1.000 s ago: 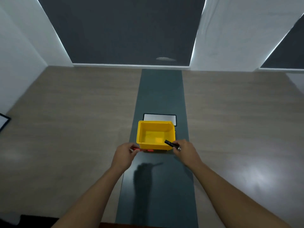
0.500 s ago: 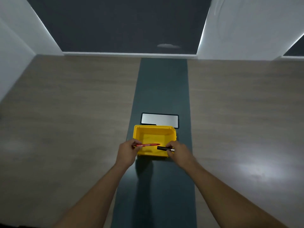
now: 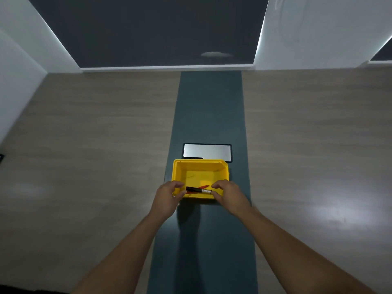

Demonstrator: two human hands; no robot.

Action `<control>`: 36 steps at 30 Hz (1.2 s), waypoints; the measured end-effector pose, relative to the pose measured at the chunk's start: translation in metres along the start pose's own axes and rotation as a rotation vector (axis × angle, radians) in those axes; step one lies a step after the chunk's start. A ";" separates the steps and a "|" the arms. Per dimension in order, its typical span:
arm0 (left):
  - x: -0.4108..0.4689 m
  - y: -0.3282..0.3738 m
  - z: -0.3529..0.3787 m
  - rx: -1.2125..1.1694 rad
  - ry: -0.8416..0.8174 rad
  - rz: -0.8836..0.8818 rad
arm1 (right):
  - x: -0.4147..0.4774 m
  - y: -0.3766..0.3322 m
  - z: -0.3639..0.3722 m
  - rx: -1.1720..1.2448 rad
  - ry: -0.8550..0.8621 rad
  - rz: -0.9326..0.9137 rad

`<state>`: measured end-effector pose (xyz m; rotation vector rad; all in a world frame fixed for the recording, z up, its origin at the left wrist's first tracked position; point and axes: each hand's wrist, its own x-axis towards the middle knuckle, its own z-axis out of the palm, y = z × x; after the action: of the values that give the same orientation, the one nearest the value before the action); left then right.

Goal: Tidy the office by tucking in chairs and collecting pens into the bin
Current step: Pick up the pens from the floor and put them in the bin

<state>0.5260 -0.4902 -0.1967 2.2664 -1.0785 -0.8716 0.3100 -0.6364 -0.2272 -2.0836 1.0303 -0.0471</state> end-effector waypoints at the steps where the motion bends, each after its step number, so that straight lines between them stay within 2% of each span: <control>1: -0.002 0.000 0.001 -0.007 0.003 0.009 | -0.002 0.002 0.000 0.001 0.010 0.009; 8: -0.033 -0.005 0.001 -0.066 -0.002 0.088 | -0.036 -0.004 0.001 0.014 0.096 0.065; 18: -0.110 -0.027 -0.028 -0.060 -0.074 0.282 | -0.135 -0.043 0.026 -0.016 0.327 0.087; 27: -0.212 -0.062 -0.031 0.025 -0.149 0.375 | -0.270 -0.077 0.090 -0.019 0.461 0.165; 36: -0.283 -0.031 0.012 0.093 -0.328 0.562 | -0.410 -0.069 0.117 -0.008 0.555 0.361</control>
<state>0.3951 -0.2462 -0.1294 1.7609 -1.8167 -0.9729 0.1226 -0.2572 -0.1419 -1.8973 1.7264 -0.4588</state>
